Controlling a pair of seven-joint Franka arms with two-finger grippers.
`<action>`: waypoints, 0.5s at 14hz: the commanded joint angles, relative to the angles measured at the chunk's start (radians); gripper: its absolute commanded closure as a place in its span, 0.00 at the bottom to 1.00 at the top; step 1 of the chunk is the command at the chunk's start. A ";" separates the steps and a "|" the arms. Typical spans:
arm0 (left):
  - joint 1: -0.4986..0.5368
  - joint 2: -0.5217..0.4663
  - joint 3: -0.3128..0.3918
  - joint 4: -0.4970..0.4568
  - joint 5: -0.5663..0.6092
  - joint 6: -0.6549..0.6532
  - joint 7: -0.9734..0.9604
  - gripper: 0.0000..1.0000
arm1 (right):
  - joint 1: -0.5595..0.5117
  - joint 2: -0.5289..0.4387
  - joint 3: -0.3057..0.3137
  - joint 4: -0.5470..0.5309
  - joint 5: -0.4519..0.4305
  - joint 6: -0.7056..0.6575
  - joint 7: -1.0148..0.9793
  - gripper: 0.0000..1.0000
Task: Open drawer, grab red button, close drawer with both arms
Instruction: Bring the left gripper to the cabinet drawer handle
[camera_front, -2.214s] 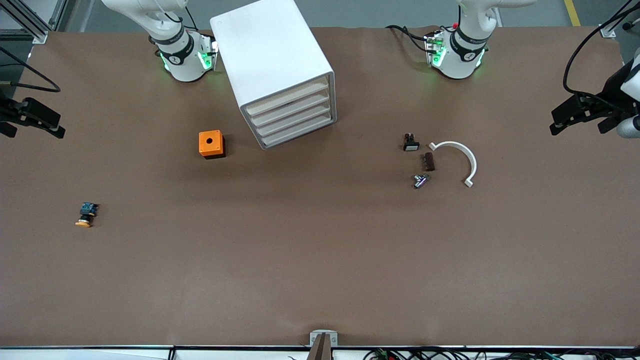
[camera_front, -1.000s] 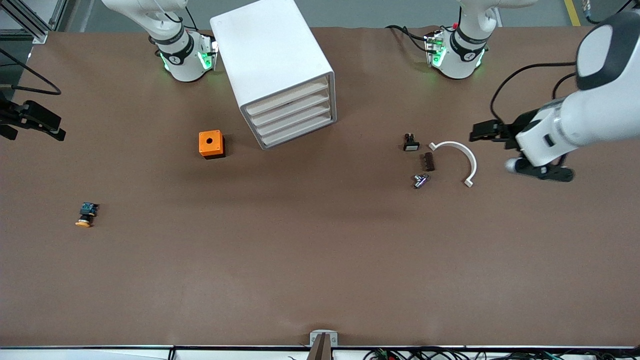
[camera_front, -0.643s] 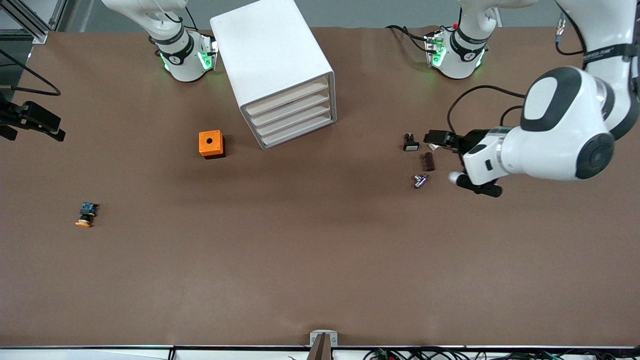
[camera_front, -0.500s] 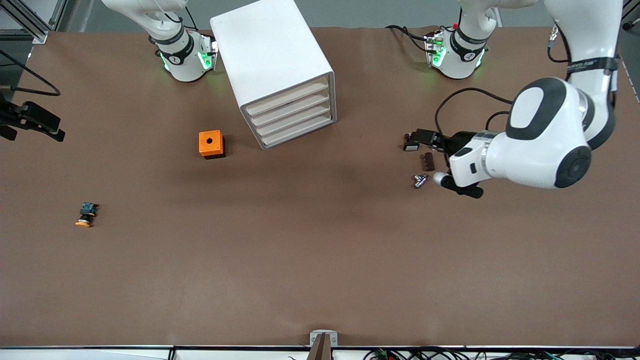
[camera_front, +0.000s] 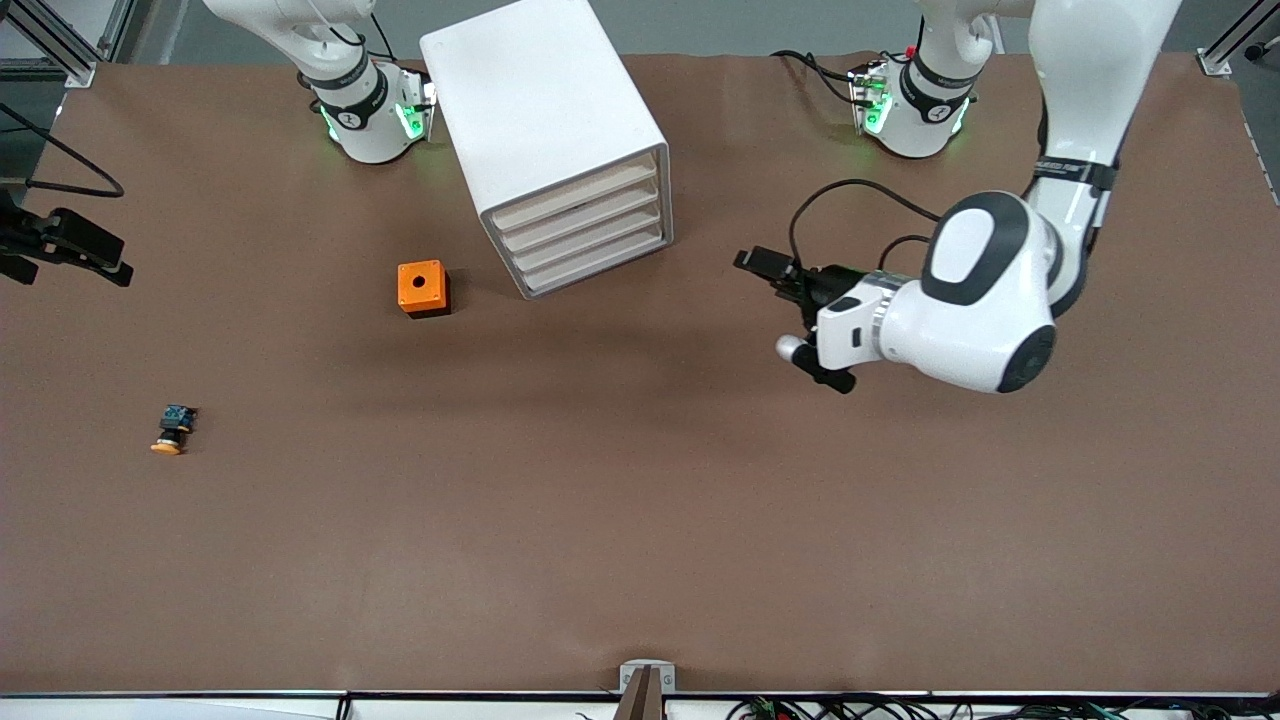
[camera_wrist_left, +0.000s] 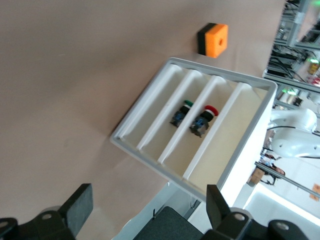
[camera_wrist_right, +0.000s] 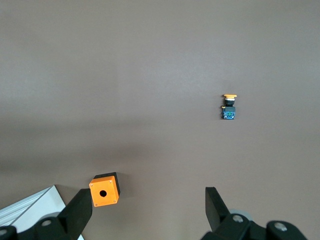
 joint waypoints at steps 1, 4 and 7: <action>-0.032 0.039 -0.007 -0.019 -0.079 0.041 0.116 0.00 | -0.013 0.008 -0.001 0.007 -0.005 0.002 0.012 0.00; -0.027 0.117 -0.007 -0.042 -0.183 0.041 0.280 0.00 | -0.019 0.029 -0.001 0.007 -0.008 0.006 0.013 0.00; -0.031 0.179 -0.007 -0.085 -0.263 0.041 0.425 0.00 | -0.019 0.045 -0.001 0.007 -0.011 0.016 0.012 0.00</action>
